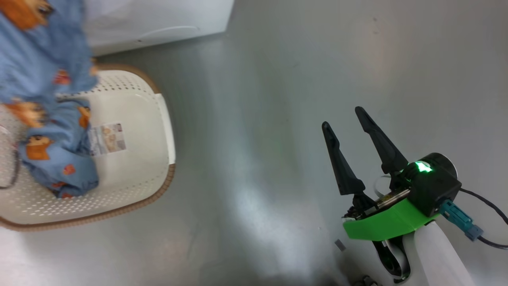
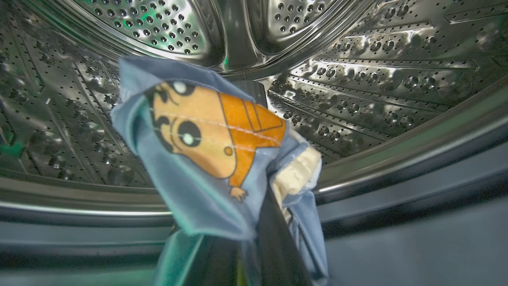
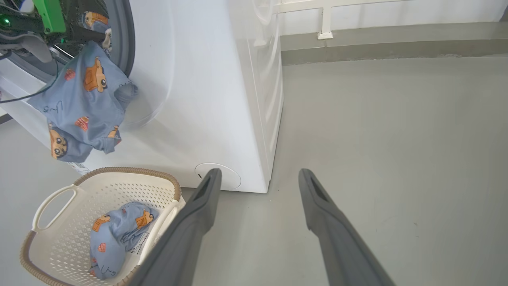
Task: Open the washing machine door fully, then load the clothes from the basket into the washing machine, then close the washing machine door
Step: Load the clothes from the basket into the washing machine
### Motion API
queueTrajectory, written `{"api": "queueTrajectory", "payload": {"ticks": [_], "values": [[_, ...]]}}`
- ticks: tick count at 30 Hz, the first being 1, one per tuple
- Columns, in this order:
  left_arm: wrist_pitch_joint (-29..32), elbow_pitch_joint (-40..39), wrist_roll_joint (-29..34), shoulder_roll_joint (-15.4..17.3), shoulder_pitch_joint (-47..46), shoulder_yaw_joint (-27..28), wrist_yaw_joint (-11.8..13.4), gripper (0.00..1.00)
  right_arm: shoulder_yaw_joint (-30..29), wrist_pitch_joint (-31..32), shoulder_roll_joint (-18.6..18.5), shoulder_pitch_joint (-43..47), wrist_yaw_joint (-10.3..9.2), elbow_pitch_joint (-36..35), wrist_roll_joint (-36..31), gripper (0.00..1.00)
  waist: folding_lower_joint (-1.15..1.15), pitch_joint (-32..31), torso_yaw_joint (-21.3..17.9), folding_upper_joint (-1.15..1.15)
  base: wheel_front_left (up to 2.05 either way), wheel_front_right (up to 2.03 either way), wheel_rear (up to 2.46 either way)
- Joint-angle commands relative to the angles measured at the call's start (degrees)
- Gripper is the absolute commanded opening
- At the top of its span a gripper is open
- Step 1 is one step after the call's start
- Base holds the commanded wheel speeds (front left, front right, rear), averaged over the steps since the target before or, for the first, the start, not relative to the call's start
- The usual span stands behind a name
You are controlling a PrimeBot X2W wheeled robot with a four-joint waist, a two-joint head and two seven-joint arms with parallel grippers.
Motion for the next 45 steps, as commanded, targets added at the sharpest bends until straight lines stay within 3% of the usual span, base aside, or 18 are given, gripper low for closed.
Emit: {"api": "queueTrajectory", "payload": {"ticks": [1,7,13,24,32,34,39,40,41,42,43,45], "values": [[-0.49,-2.36,0.9,3.94,-2.72,0.78,0.81,0.0,1.83,-0.63,0.08,0.2,0.09,-0.82,0.57,1.0,0.0,2.48,-2.33,0.0,0.0,0.0,0.0],[-4.06,-4.69,2.22,6.62,-6.28,1.56,4.02,0.0,2.95,-0.67,0.08,-1.01,0.09,-1.07,1.42,1.0,0.0,4.13,-3.71,0.0,0.0,0.0,0.0],[-13.54,-8.71,4.93,8.61,-9.12,1.65,7.21,0.0,4.26,-0.68,0.08,-1.77,0.09,-1.02,2.32,1.0,0.0,5.33,-4.9,0.0,0.0,0.0,0.0],[-27.36,-13.06,7.75,9.62,-13.83,1.46,9.05,0.0,5.69,-0.68,0.08,-2.35,0.09,-0.43,3.33,1.0,0.0,6.25,-5.77,0.0,0.0,0.0,0.0],[-28.31,-14.18,8.28,10.08,-11.74,1.67,8.64,0.0,5.47,-0.68,0.08,-2.68,0.09,-0.55,3.52,1.0,0.0,6.94,-5.19,0.0,0.0,0.0,0.0],[-23.74,-10.42,6.34,9.15,-10.49,1.71,7.45,0.0,5.47,-0.69,0.08,-2.67,0.09,-0.33,3.48,1.0,0.0,6.99,-4.9,0.0,0.0,0.0,0.0],[-18.82,-6.28,4.67,8.43,-10.79,1.32,6.07,0.0,5.51,-0.69,0.08,-3.1,0.09,-0.07,3.51,1.0,0.0,7.45,-4.55,0.0,0.0,0.0,0.0],[-18.08,-5.66,4.39,8.26,-10.87,1.31,6.0,0.29,5.53,-0.69,0.08,-3.18,0.09,0.02,3.52,1.0,0.0,7.45,-4.55,0.0,0.0,0.0,0.0],[-17.54,-5.13,4.3,8.22,-10.98,1.15,5.85,0.46,5.54,-0.69,0.08,-3.26,0.09,0.07,3.52,1.0,0.0,7.48,-4.56,0.0,0.0,0.0,0.0],[-17.24,-4.72,4.21,8.18,-11.1,1.04,5.76,0.81,5.54,-0.69,0.08,-3.32,0.09,0.12,3.51,1.0,0.0,7.5,-4.57,0.0,0.0,0.0,0.0],[-16.97,-4.31,4.2,8.16,-11.19,0.89,5.73,1.0,5.49,-0.69,0.08,-3.37,0.09,0.15,3.51,1.0,0.0,7.5,-4.56,0.0,0.0,0.0,0.0],[-16.43,-3.51,4.29,8.19,-11.29,0.51,5.67,1.0,5.37,-0.69,0.08,-3.42,0.09,0.22,3.57,1.0,0.0,7.47,-4.55,0.0,0.0,0.0,0.0]]}}
